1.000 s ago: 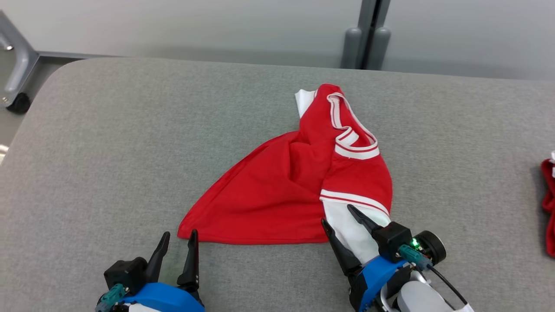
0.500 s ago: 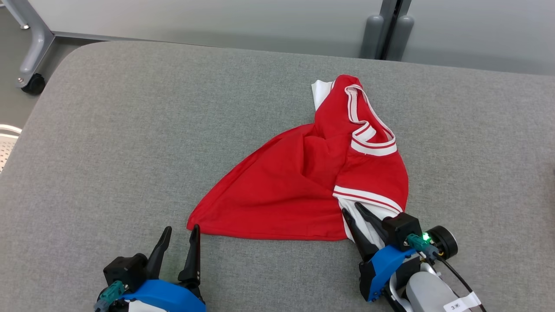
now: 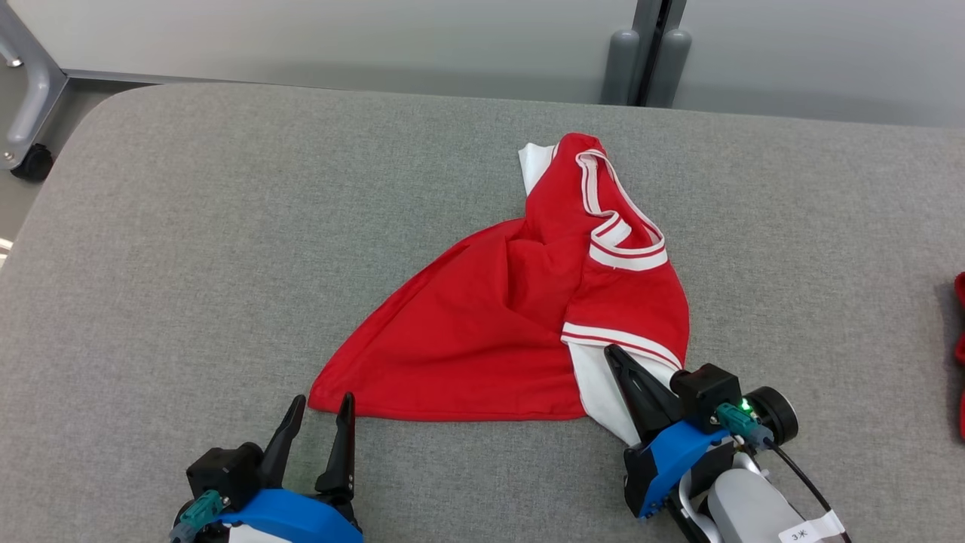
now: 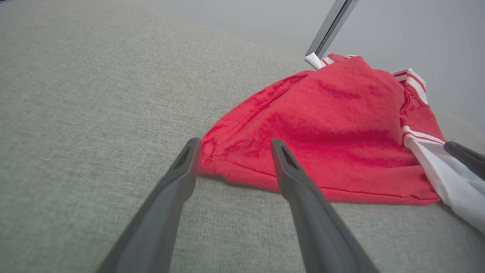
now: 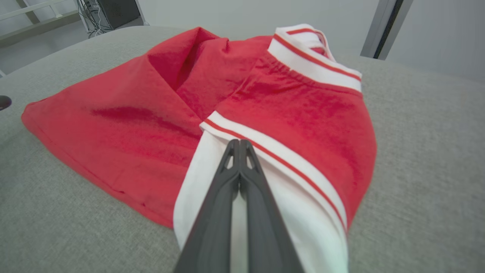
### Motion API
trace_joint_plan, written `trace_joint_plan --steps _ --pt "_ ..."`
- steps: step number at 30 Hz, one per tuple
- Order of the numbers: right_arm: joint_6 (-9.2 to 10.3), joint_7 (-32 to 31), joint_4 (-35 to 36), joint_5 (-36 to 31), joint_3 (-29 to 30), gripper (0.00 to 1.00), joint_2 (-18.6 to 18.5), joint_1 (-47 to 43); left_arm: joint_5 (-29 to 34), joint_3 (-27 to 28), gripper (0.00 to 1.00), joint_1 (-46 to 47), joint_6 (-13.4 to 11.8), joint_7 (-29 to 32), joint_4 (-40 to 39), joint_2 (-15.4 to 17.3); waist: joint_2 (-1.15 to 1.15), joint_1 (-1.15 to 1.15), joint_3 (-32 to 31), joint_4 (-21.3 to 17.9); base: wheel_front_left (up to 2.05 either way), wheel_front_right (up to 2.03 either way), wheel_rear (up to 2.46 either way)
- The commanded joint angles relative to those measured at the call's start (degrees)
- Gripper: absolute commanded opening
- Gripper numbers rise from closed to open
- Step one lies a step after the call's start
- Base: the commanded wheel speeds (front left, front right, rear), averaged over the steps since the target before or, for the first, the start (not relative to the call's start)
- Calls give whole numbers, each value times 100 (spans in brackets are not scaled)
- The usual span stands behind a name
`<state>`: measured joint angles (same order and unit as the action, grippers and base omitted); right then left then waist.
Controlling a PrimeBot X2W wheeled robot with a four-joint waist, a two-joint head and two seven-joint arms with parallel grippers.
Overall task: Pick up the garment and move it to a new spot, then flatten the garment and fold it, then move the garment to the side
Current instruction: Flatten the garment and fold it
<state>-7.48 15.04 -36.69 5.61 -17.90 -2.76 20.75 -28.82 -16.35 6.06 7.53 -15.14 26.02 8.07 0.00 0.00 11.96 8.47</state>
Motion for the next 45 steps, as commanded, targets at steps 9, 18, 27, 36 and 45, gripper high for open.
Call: trace_joint_plan --steps 9,18,27,36,45 --pt "-2 19 370 16 546 0 -29 -208 106 139 100 -120 -7 1 13 5 0 0 -190 -71 0 0 0" --pt "-3 18 1300 61 1782 100 -23 -917 720 892 100 -426 -7 1 -194 -138 0 0 -628 -471 0 0 0" --pt "-3 19 1267 -58 1960 100 -22 -1638 1338 1456 100 -861 -7 1 -351 -342 0 0 -1081 -817 0 0 0" --pt "-3 18 1109 -57 1562 100 -20 -1777 1493 1462 100 -974 -7 1 -392 -438 0 0 -1111 -686 0 0 0" --pt "-2 18 1016 -388 212 100 -28 -1489 1295 1231 100 -879 -7 1 -313 -430 0 0 -860 -392 0 0 0"
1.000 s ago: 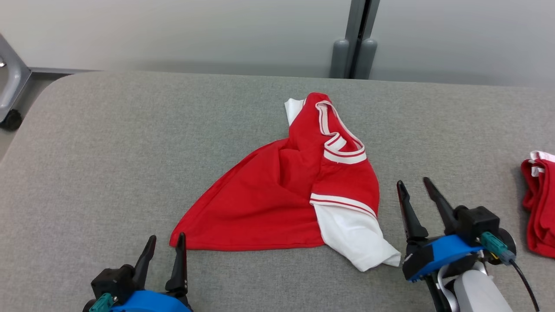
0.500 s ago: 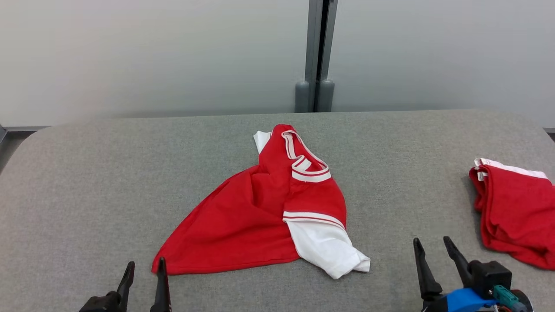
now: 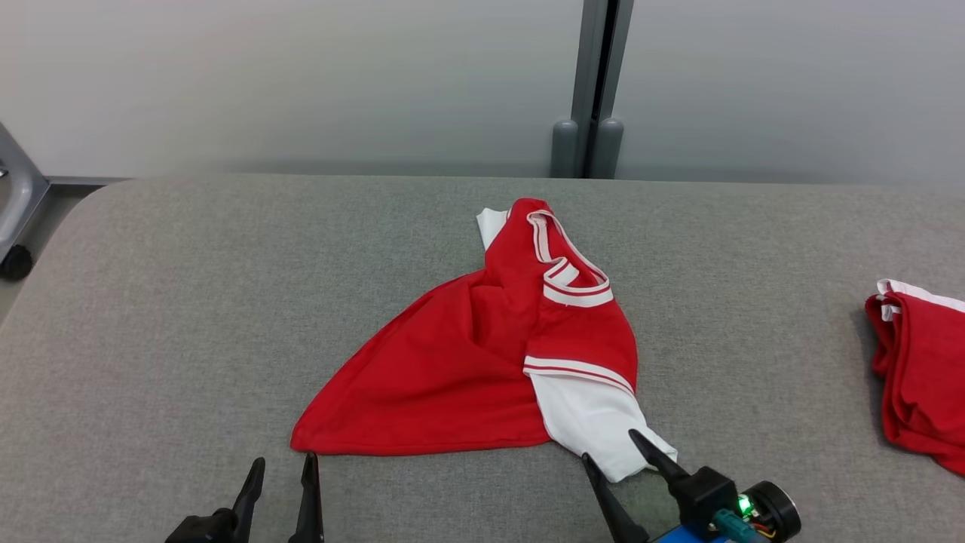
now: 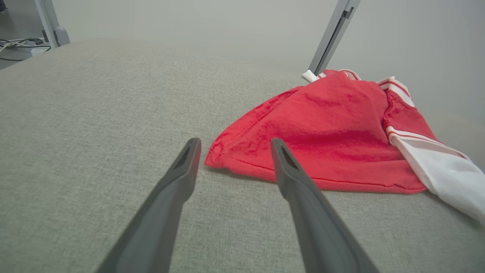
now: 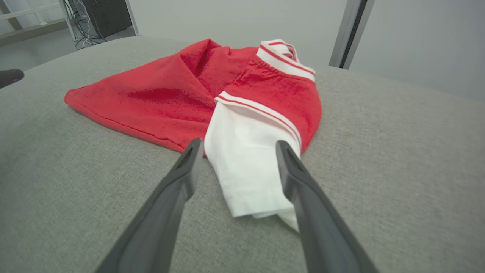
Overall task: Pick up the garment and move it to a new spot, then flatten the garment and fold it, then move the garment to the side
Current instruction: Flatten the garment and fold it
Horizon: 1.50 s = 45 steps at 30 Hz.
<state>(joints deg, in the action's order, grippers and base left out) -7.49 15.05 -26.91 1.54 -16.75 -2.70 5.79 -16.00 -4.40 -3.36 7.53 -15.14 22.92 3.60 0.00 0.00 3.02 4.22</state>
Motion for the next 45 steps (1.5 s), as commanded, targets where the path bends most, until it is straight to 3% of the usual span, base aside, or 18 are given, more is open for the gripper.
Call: trace_joint_plan --steps 1,9,10,11,13,14,19,23,28,32,33,34,35,41,45 --pt "-1 18 -48 -47 -13 100 -38 49 -17 -6 100 80 -7 2 5 37 0 0 68 71 0 0 0" --pt "-2 17 -866 -497 -91 100 -35 486 -249 -179 100 252 -7 2 22 169 0 0 290 327 0 0 0" --pt "-2 18 -929 -545 -90 94 -35 525 -269 -185 100 275 -7 2 20 185 0 0 316 346 0 0 0" --pt "-2 17 -993 -562 -75 72 -35 560 -296 -189 100 287 -6 2 21 196 0 0 335 361 0 0 0" --pt "-2 -10 -1104 -594 -49 13 -35 608 -327 -206 100 292 -7 2 22 213 0 0 372 373 0 0 0" --pt "-2 -11 -1148 -586 -31 0 -35 637 -350 -211 100 288 -7 2 26 219 0 0 383 376 0 0 0" --pt "-2 12 -1059 -377 -13 0 -34 706 -403 -226 100 287 -7 2 -46 239 0 0 384 332 0 0 0" --pt "-2 17 -524 250 63 0 -35 613 -387 -193 100 218 -7 2 -59 201 0 0 324 225 0 0 0" --pt "-2 16 -71 1619 871 0 -41 443 -352 -239 100 176 -7 2 -57 189 0 0 270 60 0 0 0" --pt "-2 16 -450 2543 1726 0 -29 501 -352 -262 100 153 -7 2 -42 224 0 0 285 -66 0 0 0" --pt "-2 16 -671 2667 1918 4 -32 548 -356 -284 100 163 -7 2 -28 236 0 0 294 -89 0 0 0" --pt "-2 16 -925 2729 2122 47 -31 607 -364 -277 100 177 -7 2 -22 249 0 0 304 -117 0 0 0" --pt "-2 17 -1115 2749 2347 100 -33 713 -369 -285 100 194 -7 2 -16 260 0 0 314 -137 0 0 0" --pt "-2 17 -1120 1609 3242 100 -33 735 -351 -251 100 217 -7 2 -26 286 0 0 317 -266 0 0 0" --pt "-3 18 -504 898 3217 100 -27 564 -264 -124 100 226 -7 1 -36 275 0 0 265 -351 0 0 0"
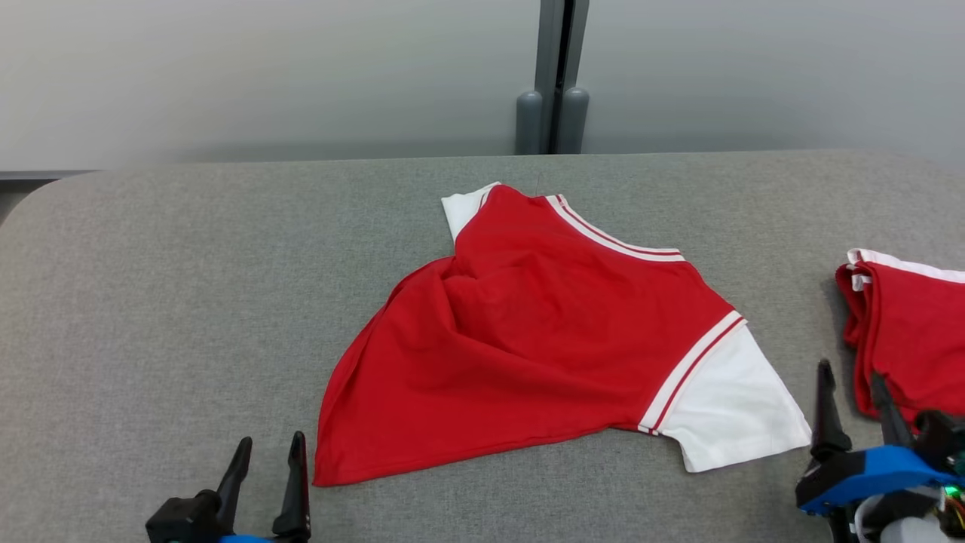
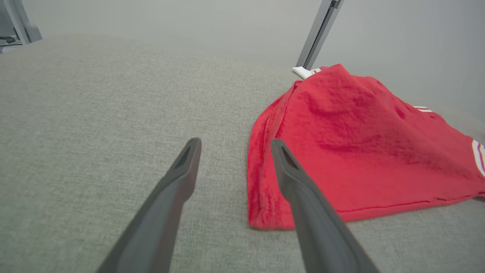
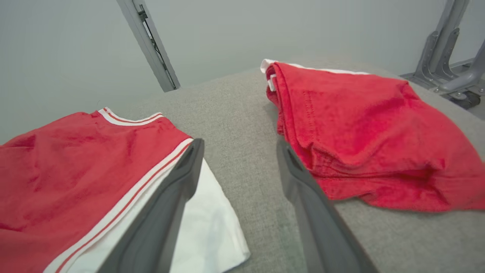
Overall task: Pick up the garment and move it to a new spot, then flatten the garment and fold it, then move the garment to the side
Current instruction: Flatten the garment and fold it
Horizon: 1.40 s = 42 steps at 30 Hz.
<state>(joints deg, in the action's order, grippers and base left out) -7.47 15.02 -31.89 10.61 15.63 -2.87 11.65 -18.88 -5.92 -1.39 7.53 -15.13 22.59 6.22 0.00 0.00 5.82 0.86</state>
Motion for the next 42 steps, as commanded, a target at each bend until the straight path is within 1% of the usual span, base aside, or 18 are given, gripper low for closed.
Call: trace_joint_plan --steps 1,3,5,8,13,17,23,30,31,37,42 --pt "-5 20 234 -202 -109 100 -7 -58 59 93 100 32 -7 1 -23 3 0 0 -31 -31 0 0 0" --pt "-4 18 725 -620 -401 100 -6 -201 145 198 100 16 -7 1 -45 -22 0 0 -84 -64 0 0 0" --pt "-4 18 1110 -866 -682 100 -14 -349 242 294 100 -14 -6 1 -71 -44 0 0 -152 -93 0 0 0" --pt "-4 18 1417 -1090 -1029 100 -17 -534 423 400 100 -71 -7 1 -116 -87 0 0 -270 -111 0 0 0" --pt "-4 18 1274 -1143 -1266 100 -15 -802 668 464 100 -160 -7 1 -86 -164 0 0 -486 -100 0 0 0" --pt "-4 19 958 -1157 -1389 100 -16 -967 797 520 100 -263 -7 1 -1 -204 0 0 -642 -143 0 0 0" --pt "-4 19 736 -1114 -1436 100 -14 -1087 881 503 100 -382 -7 1 183 -245 0 0 -775 -198 0 0 0" --pt "-4 19 727 -1071 -1399 100 -14 -1020 762 306 100 -356 -7 1 339 -276 0 0 -705 -236 0 0 0" --pt "-4 19 728 -1054 -1404 100 -14 -997 741 188 100 -340 -7 1 395 -274 0 0 -672 -246 0 0 0" --pt "-4 20 773 -974 -1499 100 -14 -926 440 -147 100 -131 -7 1 775 -158 0 0 -442 -339 0 0 0" --pt "-4 20 832 -963 -1516 100 -13 -858 238 -144 100 -17 -7 1 862 -63 0 0 -233 -450 0 0 0"
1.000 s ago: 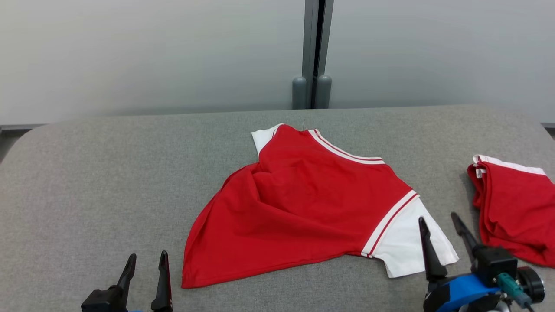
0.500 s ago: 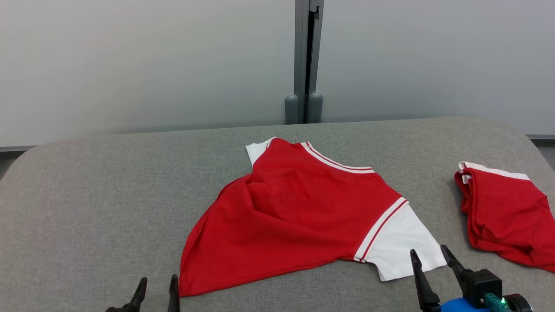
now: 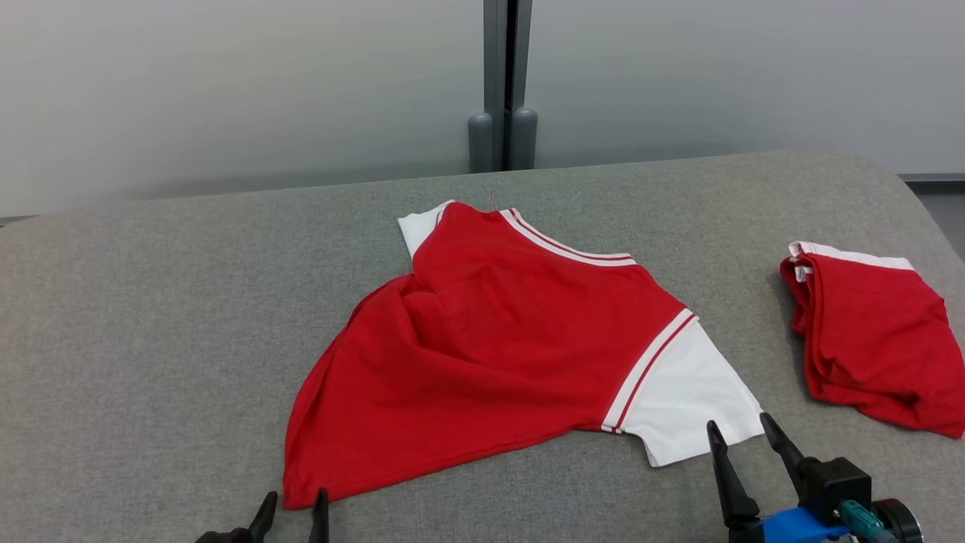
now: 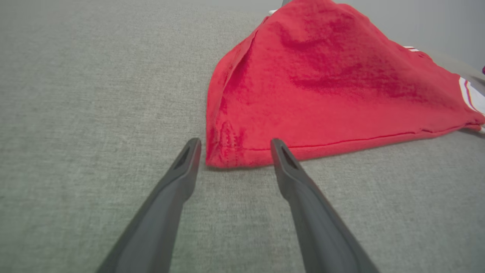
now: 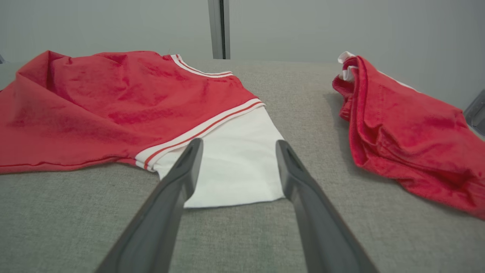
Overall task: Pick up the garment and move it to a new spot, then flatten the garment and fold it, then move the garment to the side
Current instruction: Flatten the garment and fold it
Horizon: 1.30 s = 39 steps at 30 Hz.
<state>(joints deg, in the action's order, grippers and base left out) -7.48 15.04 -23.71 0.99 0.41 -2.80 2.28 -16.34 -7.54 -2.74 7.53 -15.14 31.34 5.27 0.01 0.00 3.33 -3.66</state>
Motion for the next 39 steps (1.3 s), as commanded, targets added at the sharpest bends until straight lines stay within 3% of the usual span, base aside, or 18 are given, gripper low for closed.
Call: trace_joint_plan --steps 1,5,6,7,10,30,32,33,34,39 --pt "-3 18 27 -1 15 100 -21 85 -43 -2 100 124 -7 1 -21 58 -1 0 54 -17 0 0 0" --pt "-3 18 39 35 71 100 -23 108 -125 -13 100 183 -7 2 -74 136 -1 0 168 -59 0 0 0" --pt "-3 18 20 70 100 100 -22 111 -136 -8 85 196 -7 2 -86 150 -1 0 193 -63 0 0 0" --pt "-3 18 4 72 116 100 -21 125 -142 -7 48 215 -7 1 -94 164 -1 0 219 -64 0 0 0" --pt "-3 18 -95 121 217 100 -23 138 -182 -33 0 244 -7 2 -56 210 -1 0 293 -56 0 0 0" --pt "-3 9 -1329 361 995 100 -20 857 -542 -517 0 550 -9 10 -161 672 -1 0 900 245 0 0 0" --pt "-3 3 -1457 471 935 50 -16 870 -569 -529 0 568 -11 10 -191 719 -1 0 934 252 0 0 0" --pt "-3 -3 -1492 521 896 7 -10 891 -588 -537 0 573 -13 11 -195 741 -1 0 947 252 0 0 0" --pt "-3 -3 -1468 558 899 0 -10 903 -591 -548 0 573 -13 11 -193 764 -1 0 950 252 0 0 0" --pt "-3 11 -1238 954 766 0 -18 857 -645 -604 0 580 -12 7 -280 789 -1 0 806 228 0 0 0"
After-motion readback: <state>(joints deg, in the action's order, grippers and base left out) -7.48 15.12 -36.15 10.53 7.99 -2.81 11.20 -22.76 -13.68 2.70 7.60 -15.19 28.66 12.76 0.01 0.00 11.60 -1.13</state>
